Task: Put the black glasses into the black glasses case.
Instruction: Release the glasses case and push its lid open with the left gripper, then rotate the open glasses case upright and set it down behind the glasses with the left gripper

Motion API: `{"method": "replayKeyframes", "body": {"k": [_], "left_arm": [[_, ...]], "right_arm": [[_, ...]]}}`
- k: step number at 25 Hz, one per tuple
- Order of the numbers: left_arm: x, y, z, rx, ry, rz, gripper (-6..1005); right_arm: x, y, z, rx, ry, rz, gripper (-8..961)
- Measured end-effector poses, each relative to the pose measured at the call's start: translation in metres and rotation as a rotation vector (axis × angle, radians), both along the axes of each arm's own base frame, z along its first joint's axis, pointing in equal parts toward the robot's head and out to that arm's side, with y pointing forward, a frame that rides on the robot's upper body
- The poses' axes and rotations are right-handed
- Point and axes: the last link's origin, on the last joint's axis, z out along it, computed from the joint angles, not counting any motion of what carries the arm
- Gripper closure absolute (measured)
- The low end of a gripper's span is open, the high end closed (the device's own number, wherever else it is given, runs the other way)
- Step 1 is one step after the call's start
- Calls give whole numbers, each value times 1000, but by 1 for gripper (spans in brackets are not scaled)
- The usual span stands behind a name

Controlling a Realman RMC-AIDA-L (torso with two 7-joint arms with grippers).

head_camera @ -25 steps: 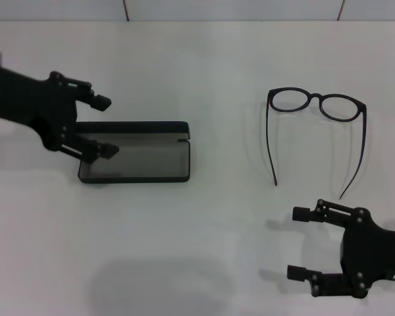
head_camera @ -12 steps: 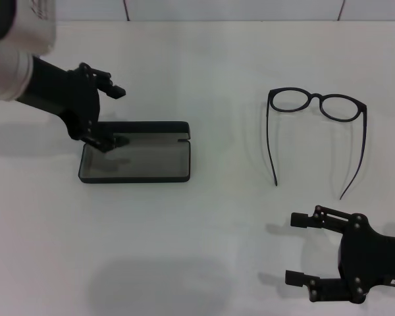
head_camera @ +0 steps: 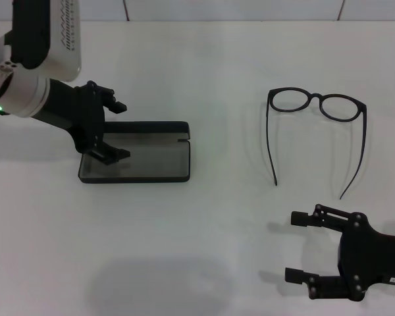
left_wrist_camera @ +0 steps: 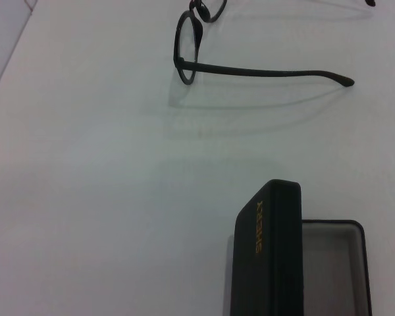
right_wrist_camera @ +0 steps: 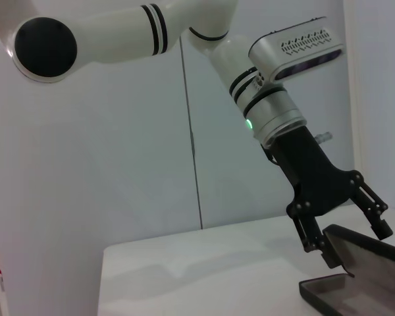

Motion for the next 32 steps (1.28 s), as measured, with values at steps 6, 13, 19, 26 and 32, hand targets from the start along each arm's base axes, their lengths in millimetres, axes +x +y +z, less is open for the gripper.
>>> {"method": "replayKeyframes", "body": {"k": [6,13,19,26,32], "left_arm": [[0,-1,-2,-12,13,-14,150],[1,1,-3,-2,0,-23,396],[0,0,-6,-10,-11,-14,635],[0,0,-5,-9,-11,-17,739],[2,-1,-4,-11,-10,-23,754]], "right_arm": [[1,1,0,3,-5,-4,115],[1,1,0,2,-5,-5,115],[2,0,-1,-2,-4,-11,115],[2,-1,-1,-3,-2,-12,115],[2,-1,-1,0,-2,-15,115]]}}
